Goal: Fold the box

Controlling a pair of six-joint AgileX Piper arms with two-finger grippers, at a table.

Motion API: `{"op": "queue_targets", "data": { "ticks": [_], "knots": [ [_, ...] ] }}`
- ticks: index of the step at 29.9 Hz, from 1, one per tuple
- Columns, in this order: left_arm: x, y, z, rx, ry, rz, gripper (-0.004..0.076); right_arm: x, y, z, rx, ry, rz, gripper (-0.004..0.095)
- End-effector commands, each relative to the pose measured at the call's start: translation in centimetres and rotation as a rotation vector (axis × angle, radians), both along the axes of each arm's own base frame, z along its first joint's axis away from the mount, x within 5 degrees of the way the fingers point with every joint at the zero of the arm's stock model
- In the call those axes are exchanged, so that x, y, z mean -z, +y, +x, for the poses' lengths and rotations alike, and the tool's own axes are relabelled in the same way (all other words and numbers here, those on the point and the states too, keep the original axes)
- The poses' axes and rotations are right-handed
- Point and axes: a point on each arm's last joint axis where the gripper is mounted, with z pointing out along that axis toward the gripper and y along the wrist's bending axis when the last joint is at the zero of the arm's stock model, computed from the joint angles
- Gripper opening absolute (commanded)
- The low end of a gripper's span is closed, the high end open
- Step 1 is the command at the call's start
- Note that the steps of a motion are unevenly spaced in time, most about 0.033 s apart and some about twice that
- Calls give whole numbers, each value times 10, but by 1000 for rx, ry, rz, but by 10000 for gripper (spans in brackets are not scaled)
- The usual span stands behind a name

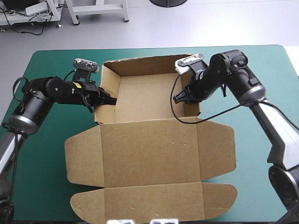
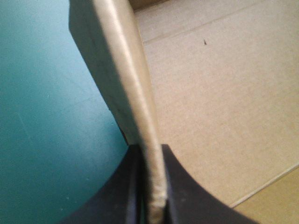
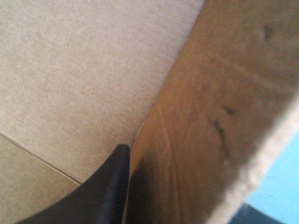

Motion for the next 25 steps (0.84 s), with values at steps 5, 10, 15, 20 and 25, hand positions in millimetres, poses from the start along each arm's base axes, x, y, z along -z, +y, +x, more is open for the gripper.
{"op": "queue_targets", "data": {
  "ticks": [5, 10, 15, 20, 25],
  "knots": [
    [-6, -19, 5, 37, 53, -66, -6, -3, 17, -5, -55, 8, 32, -23],
    [9, -36, 11, 40, 105, -8, -6, 10, 31, -5, -49, 12, -46, -24],
    [13, -49, 15, 43, 164, 141, -6, 19, 45, -7, -68, 24, -75, -23],
    [8, -57, 26, 53, 202, 148, -6, 21, 47, -7, -56, 34, -73, -24],
    [16, -61, 32, 60, 237, 156, -6, 21, 43, -5, -21, 16, -107, -24]
  ]
}}
